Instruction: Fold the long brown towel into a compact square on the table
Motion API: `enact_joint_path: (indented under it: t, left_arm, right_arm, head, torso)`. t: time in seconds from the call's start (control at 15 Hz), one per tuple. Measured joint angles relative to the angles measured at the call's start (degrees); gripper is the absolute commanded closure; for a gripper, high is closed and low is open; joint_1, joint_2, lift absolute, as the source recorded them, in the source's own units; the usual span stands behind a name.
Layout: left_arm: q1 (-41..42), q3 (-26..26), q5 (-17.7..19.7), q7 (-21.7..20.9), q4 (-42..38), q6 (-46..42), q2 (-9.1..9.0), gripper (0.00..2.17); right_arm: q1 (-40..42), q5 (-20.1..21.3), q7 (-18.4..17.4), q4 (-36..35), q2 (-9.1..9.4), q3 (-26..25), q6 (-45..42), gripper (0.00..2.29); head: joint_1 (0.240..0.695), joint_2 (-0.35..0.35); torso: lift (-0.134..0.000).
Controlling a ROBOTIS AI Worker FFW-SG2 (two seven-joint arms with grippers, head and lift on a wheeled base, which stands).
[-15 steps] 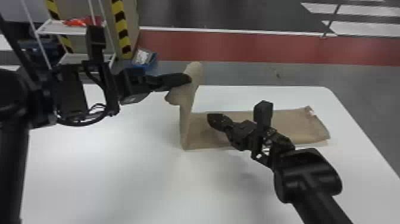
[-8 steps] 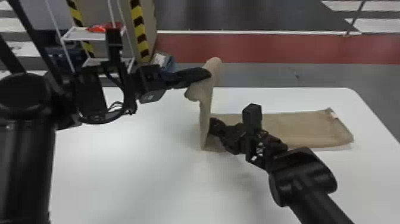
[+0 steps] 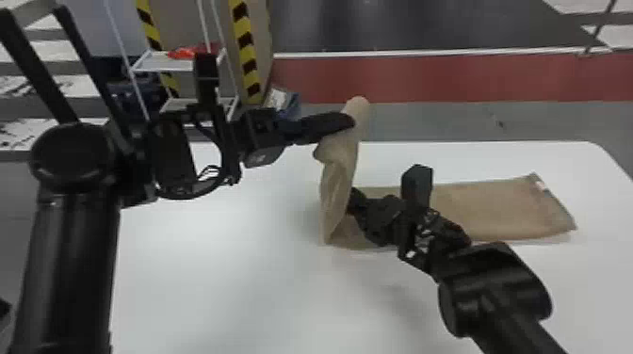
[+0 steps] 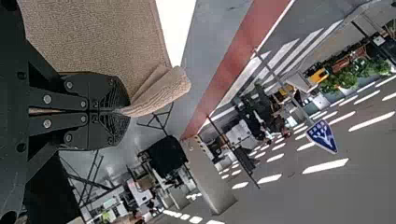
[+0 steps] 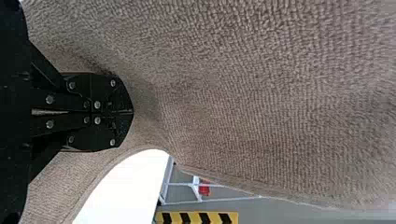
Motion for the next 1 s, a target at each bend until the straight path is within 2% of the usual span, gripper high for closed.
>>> enact_joint_path:
  t: [0.07, 0.13, 0.27, 0.33, 0.4, 0.47, 0.53, 0.67, 0.73, 0.8, 0.87, 1.0]
  left_arm:
    - [0.19, 0.00, -0.25, 0.04, 0.05, -0.48, 0.01, 1.68]
    - [0.34, -0.12, -0.92, -0.11, 0.15, -1.34, 0.01, 1.68]
    - [0.63, -1.02, -4.23, -0.33, 0.77, -4.76, -0.40, 1.68]
    - [0.82, -1.62, -5.53, -0.12, 1.06, -6.43, -0.73, 1.68]
    - [1.10, -2.56, -7.03, 0.20, 1.27, -8.37, -1.22, 1.68]
    - [1.41, -3.69, -8.75, 0.66, 1.35, -10.17, -1.88, 1.68]
    - [1.72, -4.80, -10.26, 1.05, 1.38, -11.41, -2.56, 1.68]
    - [2.63, -7.92, -14.24, 1.91, 1.39, -13.57, -4.74, 1.68]
    - [3.18, -9.53, -15.83, 2.39, 1.39, -14.69, -5.85, 1.68]
    - [3.85, -11.55, -17.56, 2.81, 1.50, -16.56, -7.36, 1.68]
    - [4.33, -13.71, -19.47, 3.19, 2.11, -19.22, -8.73, 1.68]
    - [4.46, -17.24, -22.30, 3.48, 4.75, -24.93, -9.44, 1.68]
  right_arm:
    - [1.30, -0.01, -0.21, -1.77, -0.52, -1.22, -0.43, 0.05]
    - [2.51, 0.09, -0.26, -3.68, -1.44, -2.16, -0.68, 0.00]
    - [5.59, 0.32, -0.90, -8.91, -5.16, -4.43, -0.41, 0.03]
    - [7.40, 0.67, -3.80, -12.10, -6.86, -6.16, 1.27, 0.06]
    - [10.20, 1.41, -8.78, -16.69, -8.53, -9.03, 4.67, 0.06]
    - [13.28, 1.78, -11.84, -20.82, -9.90, -12.89, 7.05, 0.06]
    - [15.70, 1.43, -12.58, -23.53, -10.93, -16.78, 8.06, 0.06]
    - [19.75, -0.50, -12.15, -27.11, -13.80, -24.70, 9.03, 0.07]
    - [21.00, -2.17, -11.80, -27.95, -15.29, -27.21, 10.29, 0.07]
    - [22.11, -4.43, -11.26, -28.96, -16.93, -29.73, 14.15, 0.07]
    - [23.03, -6.07, -10.47, -29.69, -18.01, -31.67, 17.91, 0.07]
    - [24.72, -7.23, -8.79, -30.26, -18.60, -33.78, 19.59, 0.07]
  head:
    - [0.664, 0.071]
    - [0.662, 0.062]
    - [0.659, 0.036]
    - [0.656, -0.014]
    - [0.655, -0.052]
    - [0.656, -0.087]
    - [0.657, -0.122]
    - [0.658, -0.213]
    - [0.662, -0.291]
    - [0.667, -0.330]
    - [0.672, -0.350]
    - [0.683, -0.350]
  torso:
    - [-0.124]
    - [-0.124]
    - [-0.124]
    - [-0.124]
    - [-0.124]
    - [-0.124]
    - [-0.124]
    - [-0.124]
    - [-0.124]
    - [-0.124]
    - [-0.124]
    - [-0.124]
